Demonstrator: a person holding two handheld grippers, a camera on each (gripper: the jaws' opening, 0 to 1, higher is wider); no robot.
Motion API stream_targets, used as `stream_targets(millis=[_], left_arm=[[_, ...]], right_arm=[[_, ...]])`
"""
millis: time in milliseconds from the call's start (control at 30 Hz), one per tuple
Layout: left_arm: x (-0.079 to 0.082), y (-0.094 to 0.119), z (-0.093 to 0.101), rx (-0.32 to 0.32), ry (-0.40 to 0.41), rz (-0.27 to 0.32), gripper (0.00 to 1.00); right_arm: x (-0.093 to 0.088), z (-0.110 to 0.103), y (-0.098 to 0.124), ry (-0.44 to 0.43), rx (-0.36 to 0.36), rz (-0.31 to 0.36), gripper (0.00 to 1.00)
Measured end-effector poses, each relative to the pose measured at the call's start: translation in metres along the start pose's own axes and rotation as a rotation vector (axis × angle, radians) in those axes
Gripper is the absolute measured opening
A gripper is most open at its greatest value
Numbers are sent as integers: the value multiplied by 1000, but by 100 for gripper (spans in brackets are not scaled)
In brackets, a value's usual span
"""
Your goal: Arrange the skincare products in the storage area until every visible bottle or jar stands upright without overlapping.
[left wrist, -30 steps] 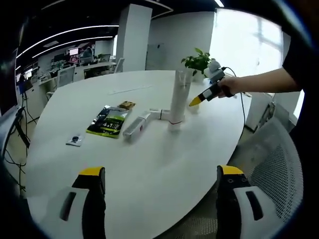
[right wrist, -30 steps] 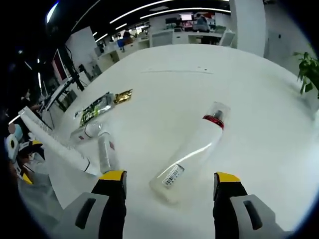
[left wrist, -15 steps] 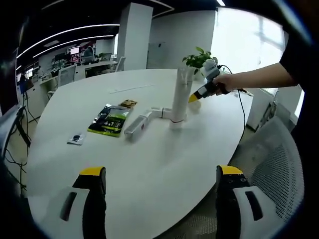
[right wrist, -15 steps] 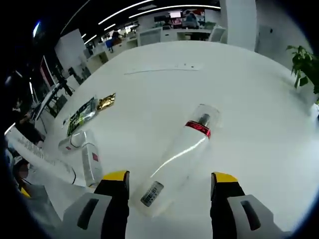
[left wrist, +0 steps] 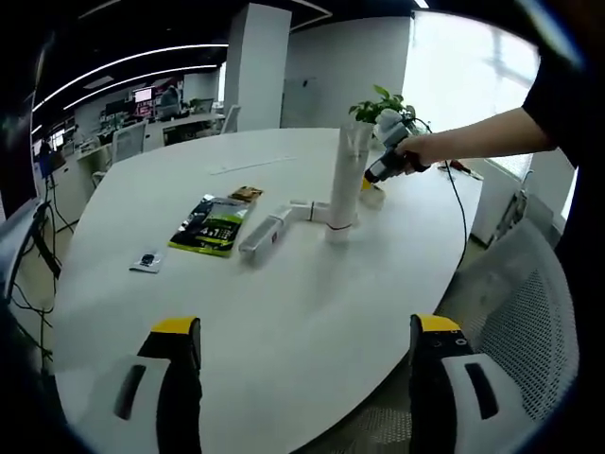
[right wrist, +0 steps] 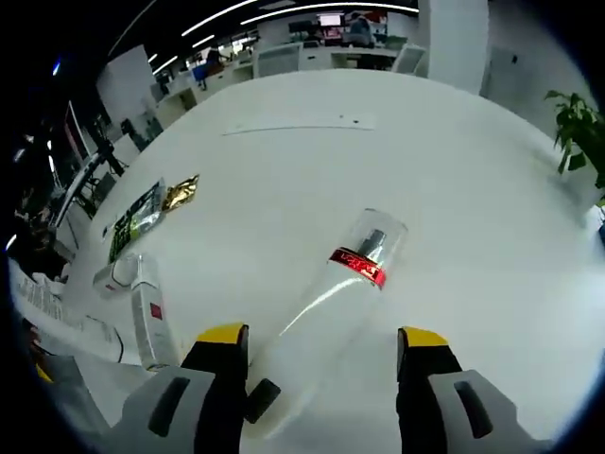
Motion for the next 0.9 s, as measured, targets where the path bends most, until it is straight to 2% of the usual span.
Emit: stream_targets(millis=[167,433,633,733,900], left_arm=[[-1,0,0,-1,3,-5,84],[-1,0,-1,5,10,-8,84],[-2,0,-2,7,7,-9,84],[-2,0,-2,8,7,-10,84],[-3,0,-3,9,6,-12,84]], right_arm=[[3,-2,-3,6,2,-2,62],[11,1,-9,-4,-6,-2,48],[16,5,-11,-3,-20,-23,42],[24,13,-18,56,-12,-37,37],[23,6,-17,141,9,-60,35]])
Point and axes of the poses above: the point that each gripper's makers call its tool centre point, and the gripper's own axes: y roughly backward along the fingers, z roughly to its right, x roughly out of its top, the point moved 3 cm from there along y, roughly backward along the fingers, and after that the axes turned 2 degrees about z, right-handed, at the moved point
